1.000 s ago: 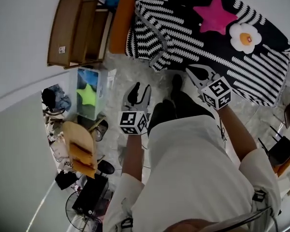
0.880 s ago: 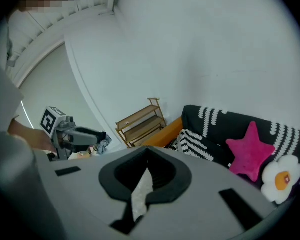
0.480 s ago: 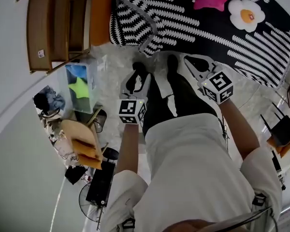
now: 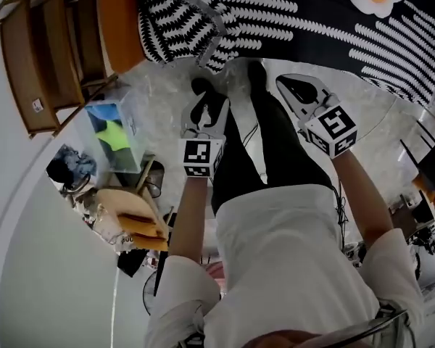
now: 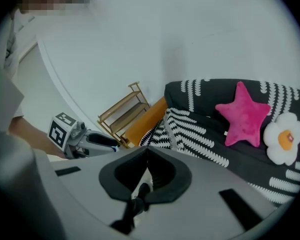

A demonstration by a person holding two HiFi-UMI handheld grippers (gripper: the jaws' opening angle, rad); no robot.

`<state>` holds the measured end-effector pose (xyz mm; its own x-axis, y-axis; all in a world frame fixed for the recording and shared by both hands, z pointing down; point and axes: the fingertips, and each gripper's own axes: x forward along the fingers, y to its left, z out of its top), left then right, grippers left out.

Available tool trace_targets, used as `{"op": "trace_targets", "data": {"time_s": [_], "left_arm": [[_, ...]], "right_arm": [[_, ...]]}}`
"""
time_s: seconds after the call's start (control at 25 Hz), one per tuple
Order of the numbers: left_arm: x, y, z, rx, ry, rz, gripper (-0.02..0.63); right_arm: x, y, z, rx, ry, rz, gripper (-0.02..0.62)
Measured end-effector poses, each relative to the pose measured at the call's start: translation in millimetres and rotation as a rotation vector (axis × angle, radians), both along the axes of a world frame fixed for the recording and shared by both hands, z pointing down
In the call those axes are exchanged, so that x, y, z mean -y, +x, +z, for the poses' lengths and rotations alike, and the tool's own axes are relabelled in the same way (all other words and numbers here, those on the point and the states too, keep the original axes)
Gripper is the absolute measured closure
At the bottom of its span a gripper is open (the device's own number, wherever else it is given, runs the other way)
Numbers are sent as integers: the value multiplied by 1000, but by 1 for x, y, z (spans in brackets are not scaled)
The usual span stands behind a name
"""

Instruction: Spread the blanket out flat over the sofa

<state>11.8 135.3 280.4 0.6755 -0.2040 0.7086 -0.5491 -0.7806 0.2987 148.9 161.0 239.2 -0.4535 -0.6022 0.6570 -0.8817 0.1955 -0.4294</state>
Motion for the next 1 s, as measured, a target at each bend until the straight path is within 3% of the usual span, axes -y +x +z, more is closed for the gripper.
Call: {"op": "trace_targets", "data": {"time_s": [0.6, 1.0], "left_arm": [[-18, 4, 158, 42, -44, 114, 419], [-22, -6, 270, 125, -53, 98, 416]], "right_arm": [[-30, -38, 146, 15, -58, 23, 591], [-46, -54, 225, 56, -97, 19, 591]]}}
